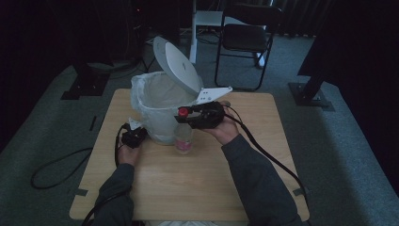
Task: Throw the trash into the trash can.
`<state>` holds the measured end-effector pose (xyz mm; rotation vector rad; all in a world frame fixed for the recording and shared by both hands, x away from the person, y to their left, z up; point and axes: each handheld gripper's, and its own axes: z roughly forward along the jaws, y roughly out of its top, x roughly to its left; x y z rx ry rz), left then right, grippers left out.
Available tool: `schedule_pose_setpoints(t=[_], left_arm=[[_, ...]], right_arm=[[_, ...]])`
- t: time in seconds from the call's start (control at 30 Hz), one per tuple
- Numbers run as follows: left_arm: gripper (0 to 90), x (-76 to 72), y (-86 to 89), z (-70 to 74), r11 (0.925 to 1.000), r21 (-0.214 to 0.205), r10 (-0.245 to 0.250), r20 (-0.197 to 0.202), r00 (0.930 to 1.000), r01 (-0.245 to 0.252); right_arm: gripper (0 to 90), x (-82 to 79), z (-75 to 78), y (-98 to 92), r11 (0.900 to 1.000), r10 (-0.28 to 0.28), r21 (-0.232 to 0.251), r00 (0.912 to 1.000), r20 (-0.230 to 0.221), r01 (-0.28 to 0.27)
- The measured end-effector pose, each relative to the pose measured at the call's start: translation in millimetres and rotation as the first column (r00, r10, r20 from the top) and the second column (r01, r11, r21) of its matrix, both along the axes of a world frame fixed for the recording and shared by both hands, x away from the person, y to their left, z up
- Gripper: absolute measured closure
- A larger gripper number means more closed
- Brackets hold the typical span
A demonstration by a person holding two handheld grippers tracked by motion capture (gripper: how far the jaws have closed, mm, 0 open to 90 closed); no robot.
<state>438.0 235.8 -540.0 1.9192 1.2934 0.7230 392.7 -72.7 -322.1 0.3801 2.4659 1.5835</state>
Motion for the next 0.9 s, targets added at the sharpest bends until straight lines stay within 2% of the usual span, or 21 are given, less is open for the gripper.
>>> schedule_pose_setpoints(t=[0.1, 0.33, 0.9], left_arm=[[90.0, 0.0, 0.0, 0.0, 1.0000, 0.000, 0.000, 0.000, 1.0000, 0.000], [90.0, 0.0, 0.0, 0.0, 1.0000, 0.000, 0.000, 0.000, 1.0000, 0.000], [90.0, -0.3, 0.1, 0.4, 1.0000, 0.007, -0.003, -0.004, 1.0000, 0.003]], right_arm=[[62.0, 2.7, 2.4, 0.4, 0.9999, 0.004, 0.010, 0.9999, -0.010, -0.004], [62.1, 5.7, 15.9, 9.4, 0.9998, 0.018, 0.008, 0.9998, 0.003, -0.018], [62.1, 10.8, 52.3, 44.1, 0.9952, 0.087, 0.043, 0.9962, 0.009, -0.087]])
